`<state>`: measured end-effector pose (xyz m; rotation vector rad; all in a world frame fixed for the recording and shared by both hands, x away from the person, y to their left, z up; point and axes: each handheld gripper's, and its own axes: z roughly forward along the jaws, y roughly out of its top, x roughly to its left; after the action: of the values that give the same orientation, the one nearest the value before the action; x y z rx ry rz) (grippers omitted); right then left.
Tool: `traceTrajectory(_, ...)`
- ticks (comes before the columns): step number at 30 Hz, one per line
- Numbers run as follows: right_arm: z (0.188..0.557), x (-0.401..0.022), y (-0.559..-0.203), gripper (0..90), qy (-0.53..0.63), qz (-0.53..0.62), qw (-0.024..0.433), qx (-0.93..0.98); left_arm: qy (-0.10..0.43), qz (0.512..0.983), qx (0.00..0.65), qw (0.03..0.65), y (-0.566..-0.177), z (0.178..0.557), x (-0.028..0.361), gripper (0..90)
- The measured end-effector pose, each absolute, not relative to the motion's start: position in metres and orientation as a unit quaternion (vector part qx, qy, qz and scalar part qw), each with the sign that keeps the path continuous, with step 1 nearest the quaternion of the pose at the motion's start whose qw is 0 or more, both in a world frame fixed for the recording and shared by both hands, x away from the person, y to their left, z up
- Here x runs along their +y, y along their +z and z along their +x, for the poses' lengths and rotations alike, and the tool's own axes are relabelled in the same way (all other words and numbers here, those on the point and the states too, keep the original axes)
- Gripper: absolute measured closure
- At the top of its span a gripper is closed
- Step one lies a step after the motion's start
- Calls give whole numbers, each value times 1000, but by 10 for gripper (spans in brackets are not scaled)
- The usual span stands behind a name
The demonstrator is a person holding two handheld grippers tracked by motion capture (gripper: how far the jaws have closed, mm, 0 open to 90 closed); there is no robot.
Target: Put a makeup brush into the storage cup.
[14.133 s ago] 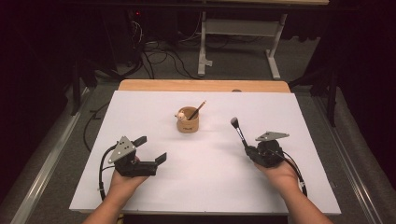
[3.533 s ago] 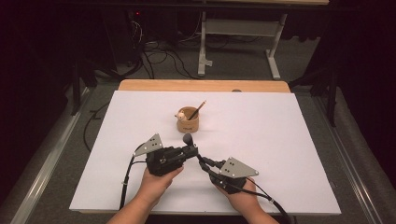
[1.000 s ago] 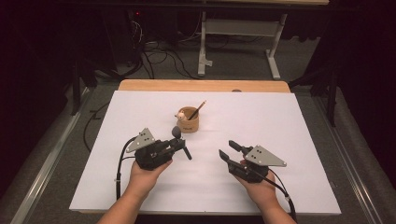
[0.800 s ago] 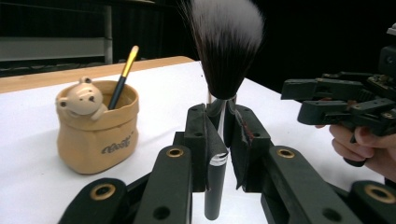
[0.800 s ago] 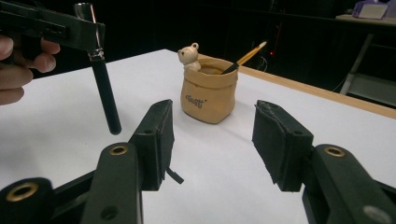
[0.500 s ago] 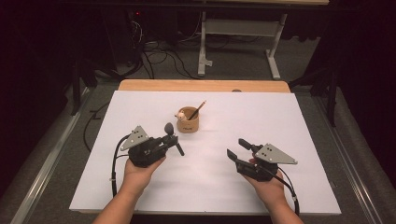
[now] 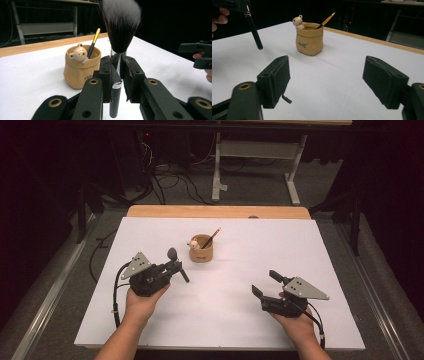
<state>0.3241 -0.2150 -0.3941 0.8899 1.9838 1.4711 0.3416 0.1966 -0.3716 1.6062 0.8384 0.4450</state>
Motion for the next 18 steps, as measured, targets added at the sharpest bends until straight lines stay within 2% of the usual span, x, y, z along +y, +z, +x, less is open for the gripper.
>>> traceTrajectory(7, 329, -229, -395, 133, 538, 349, 261, 722, 198, 690, 364, 593, -370, 342, 202, 774)
traceTrajectory(12, 328, -240, -400, 10, 523, 367, 274, 718, 199, 688, 368, 593, -369, 342, 205, 774)
traceTrajectory(18, 326, -237, -402, 9, 524, 363, 275, 720, 207, 690, 363, 591, -365, 343, 203, 774)
